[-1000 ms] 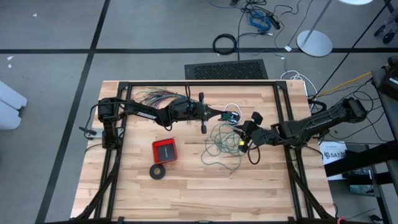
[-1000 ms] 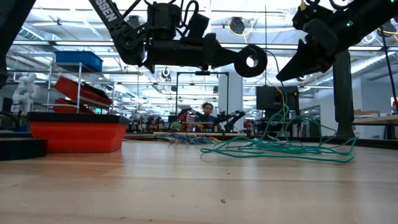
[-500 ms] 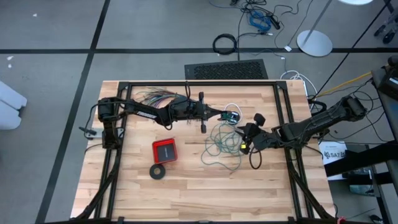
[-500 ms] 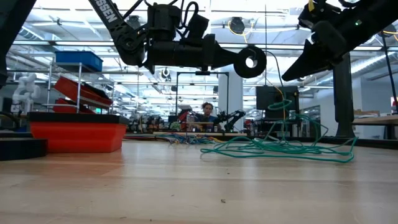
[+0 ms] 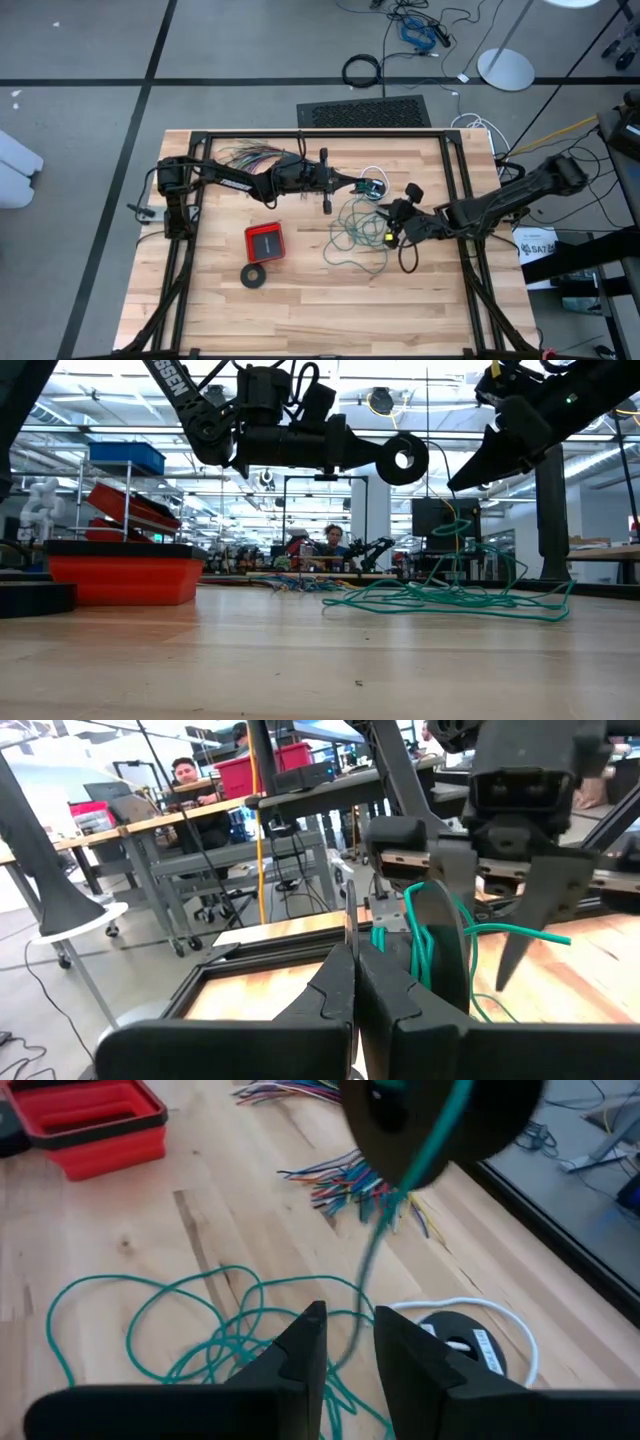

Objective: Coil cords
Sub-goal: Coil the green wire onto the spool

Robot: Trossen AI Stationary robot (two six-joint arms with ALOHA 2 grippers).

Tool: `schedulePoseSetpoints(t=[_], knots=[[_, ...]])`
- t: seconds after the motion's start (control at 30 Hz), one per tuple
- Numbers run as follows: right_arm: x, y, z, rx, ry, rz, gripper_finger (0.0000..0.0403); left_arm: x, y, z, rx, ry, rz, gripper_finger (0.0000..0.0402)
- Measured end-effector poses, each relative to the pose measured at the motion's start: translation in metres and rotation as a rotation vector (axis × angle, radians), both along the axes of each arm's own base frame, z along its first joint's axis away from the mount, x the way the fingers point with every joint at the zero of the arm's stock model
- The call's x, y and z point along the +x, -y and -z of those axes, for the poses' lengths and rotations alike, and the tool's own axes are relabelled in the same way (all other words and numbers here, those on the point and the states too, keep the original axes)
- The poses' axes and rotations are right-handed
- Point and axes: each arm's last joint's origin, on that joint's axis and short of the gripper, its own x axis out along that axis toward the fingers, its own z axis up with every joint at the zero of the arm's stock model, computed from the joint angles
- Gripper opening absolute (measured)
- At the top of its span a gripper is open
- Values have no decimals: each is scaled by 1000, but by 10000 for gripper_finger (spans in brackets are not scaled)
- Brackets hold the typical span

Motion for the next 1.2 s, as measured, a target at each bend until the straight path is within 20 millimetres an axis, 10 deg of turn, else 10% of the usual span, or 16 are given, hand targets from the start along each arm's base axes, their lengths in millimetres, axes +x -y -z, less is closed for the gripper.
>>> schedulePoseSetpoints(t=[1.2], knots=[[14,13,18,-76,19,244,1,0,4,-8,-106,77,105,0]])
